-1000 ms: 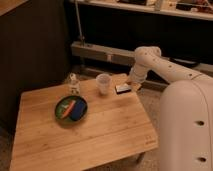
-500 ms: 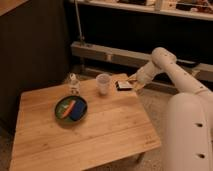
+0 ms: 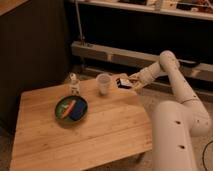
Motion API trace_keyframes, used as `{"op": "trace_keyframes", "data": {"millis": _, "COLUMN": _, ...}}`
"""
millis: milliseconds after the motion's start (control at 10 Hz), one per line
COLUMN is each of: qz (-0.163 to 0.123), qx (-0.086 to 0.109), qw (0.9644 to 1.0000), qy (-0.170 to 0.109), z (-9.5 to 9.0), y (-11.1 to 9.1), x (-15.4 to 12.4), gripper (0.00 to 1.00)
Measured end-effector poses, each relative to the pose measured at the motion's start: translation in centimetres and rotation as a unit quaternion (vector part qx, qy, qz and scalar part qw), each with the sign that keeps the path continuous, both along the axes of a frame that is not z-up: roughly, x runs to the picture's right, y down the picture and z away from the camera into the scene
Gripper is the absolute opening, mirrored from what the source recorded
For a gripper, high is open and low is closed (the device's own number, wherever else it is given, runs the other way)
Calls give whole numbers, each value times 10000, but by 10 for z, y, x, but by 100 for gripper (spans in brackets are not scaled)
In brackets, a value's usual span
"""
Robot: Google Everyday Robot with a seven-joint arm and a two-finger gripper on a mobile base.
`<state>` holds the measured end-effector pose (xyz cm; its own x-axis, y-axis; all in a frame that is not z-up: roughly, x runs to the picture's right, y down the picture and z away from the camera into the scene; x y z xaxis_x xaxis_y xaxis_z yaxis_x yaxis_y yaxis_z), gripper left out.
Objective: Place the eraser in the ceramic cup
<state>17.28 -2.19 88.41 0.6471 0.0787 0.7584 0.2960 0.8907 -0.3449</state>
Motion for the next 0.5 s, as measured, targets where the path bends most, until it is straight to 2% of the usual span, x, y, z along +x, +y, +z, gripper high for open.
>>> {"op": "trace_keyframes", "data": {"millis": 300, "qz": 55, "qx": 256, "qw": 9996, "qy": 82, "z": -15, "y": -1, "x": 8, "gripper": 0}}
{"op": "trace_keyframes", "data": {"millis": 500, "qz": 241, "qx": 322, "qw": 9992, "qy": -57, "z": -23, "y": -4, "x": 14, "gripper": 0}}
